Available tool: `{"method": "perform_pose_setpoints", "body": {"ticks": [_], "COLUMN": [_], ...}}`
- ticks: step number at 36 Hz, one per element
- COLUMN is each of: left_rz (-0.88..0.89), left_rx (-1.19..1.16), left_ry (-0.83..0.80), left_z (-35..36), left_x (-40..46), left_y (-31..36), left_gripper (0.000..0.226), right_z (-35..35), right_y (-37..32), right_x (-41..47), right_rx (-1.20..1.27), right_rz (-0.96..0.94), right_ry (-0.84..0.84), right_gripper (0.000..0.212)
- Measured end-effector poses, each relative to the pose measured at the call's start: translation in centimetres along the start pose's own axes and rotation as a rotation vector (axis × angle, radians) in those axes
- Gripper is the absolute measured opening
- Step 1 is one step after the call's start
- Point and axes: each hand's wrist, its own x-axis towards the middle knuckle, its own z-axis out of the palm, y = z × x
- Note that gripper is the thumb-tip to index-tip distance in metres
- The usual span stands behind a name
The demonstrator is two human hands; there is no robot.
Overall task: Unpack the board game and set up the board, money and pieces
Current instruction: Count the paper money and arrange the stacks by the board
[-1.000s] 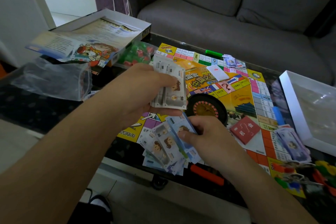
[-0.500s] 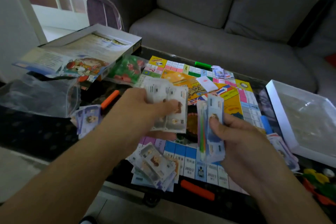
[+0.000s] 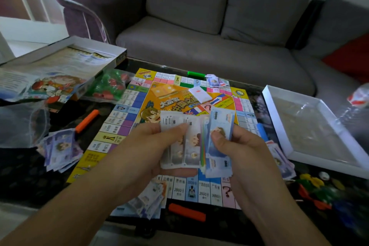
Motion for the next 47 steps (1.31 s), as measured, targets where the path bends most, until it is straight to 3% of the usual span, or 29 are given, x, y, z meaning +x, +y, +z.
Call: {"method": "perform_pose_setpoints", "body": {"ticks": [11, 20, 25, 33, 39, 43, 47], "left_rz": [0.099, 0.073, 0.01, -0.05, -0.078, -0.096, -0.103], "left_rx": [0.174, 0.188, 0.116, 0.004, 0.022, 0.021, 0.022], "left_ry": [0.166, 0.071, 0.052, 0.02, -0.024, 0.026, 0.104], "left_z": [1.8, 3.6, 4.8, 6.6, 8.3, 8.4, 7.5], "left_x": [1.0, 1.6, 2.0, 2.3, 2.2, 2.4, 2.8], "left_y": [-1.0, -1.6, -2.4, -3.1, -3.1, -2.5, -1.8], "left_gripper": [0.014, 0.016, 0.018, 0.025, 0.03, 0.031, 0.024], "right_z": [-2.0, -3.0, -4.1, -5.8, -6.8, -10.1, -15.2], "right_y": [-0.4, -0.4, -0.1, -0.4, -0.8, -3.5, -6.2], "right_x": [-0.5, -1.1, -1.7, -3.0, -2.8, -1.4, 1.6], "right_rx": [-0.045, -0.072, -0.084, -0.099, -0.2, -0.3, -0.5], "right_rz": [-0.017, -0.042, -0.008, -0.04, 0.0, 0.023, 0.0], "right_ry": [0.08, 0.06, 0.099, 0.076, 0.174, 0.248, 0.332], "right_gripper": [0.022, 0.035, 0.023, 0.055, 0.041, 0.019, 0.015]}}
